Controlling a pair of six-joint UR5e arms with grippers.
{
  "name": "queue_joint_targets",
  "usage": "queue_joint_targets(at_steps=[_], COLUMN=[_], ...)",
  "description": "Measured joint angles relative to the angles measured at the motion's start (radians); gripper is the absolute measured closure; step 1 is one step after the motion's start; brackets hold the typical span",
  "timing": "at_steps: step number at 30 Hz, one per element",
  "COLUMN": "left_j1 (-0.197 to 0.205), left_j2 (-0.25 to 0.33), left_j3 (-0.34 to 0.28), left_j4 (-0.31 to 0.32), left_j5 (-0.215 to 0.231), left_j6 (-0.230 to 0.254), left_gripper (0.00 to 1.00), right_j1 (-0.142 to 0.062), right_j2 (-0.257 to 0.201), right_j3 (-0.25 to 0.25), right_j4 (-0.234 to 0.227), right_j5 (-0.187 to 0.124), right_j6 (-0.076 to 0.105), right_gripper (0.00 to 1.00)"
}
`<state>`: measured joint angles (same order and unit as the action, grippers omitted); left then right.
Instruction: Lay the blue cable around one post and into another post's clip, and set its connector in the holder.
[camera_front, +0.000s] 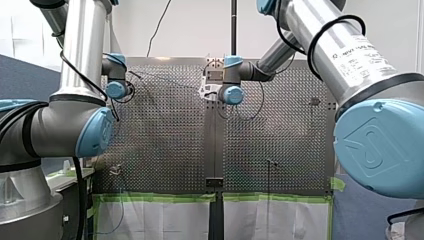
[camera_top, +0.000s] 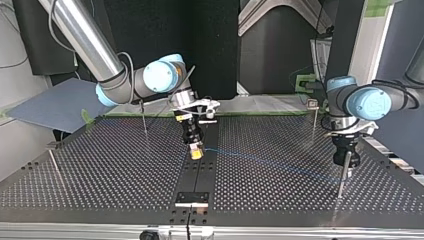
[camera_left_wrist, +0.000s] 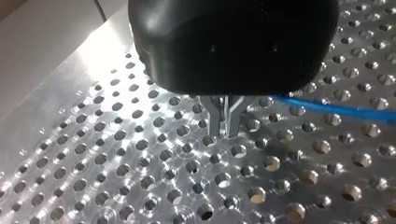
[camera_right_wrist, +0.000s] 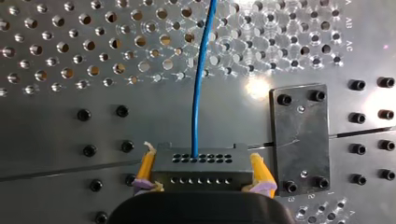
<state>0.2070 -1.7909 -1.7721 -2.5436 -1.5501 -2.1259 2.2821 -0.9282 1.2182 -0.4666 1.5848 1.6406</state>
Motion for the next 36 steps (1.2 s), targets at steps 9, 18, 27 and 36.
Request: queue_joint_targets(at_steps=[9, 18, 27, 36], left_j1=[-0.011, -0.023, -0.025, -0.026], left_j2=[0.000, 0.000, -0.001, -0.001], left_j3=[0.000, -0.002, -0.009, -0.033], left_j4=[-0.015, -0.017, -0.017, 0.008], left_j5=[-0.007, -0.024, -0.067, -0.071], left_j6=[-0.009, -0.012, -0.012, -0.019], left_gripper=[0.00, 0.00, 0.00, 0.00], right_j1=[-0.006, -0.042, -0.095, -0.141], right_j2=[0.005, 0.005, 0.005, 0.005], right_j3=[0.010, 0.080, 0.162, 0.238], right_j4=[0.016, -0.041, -0.122, -0.199], right_j5=[0.001, 0.006, 0.015, 0.077], right_j6=[-0.002, 0.013, 0.036, 0.037], right_gripper=[0.89, 0.89, 0.89, 0.89])
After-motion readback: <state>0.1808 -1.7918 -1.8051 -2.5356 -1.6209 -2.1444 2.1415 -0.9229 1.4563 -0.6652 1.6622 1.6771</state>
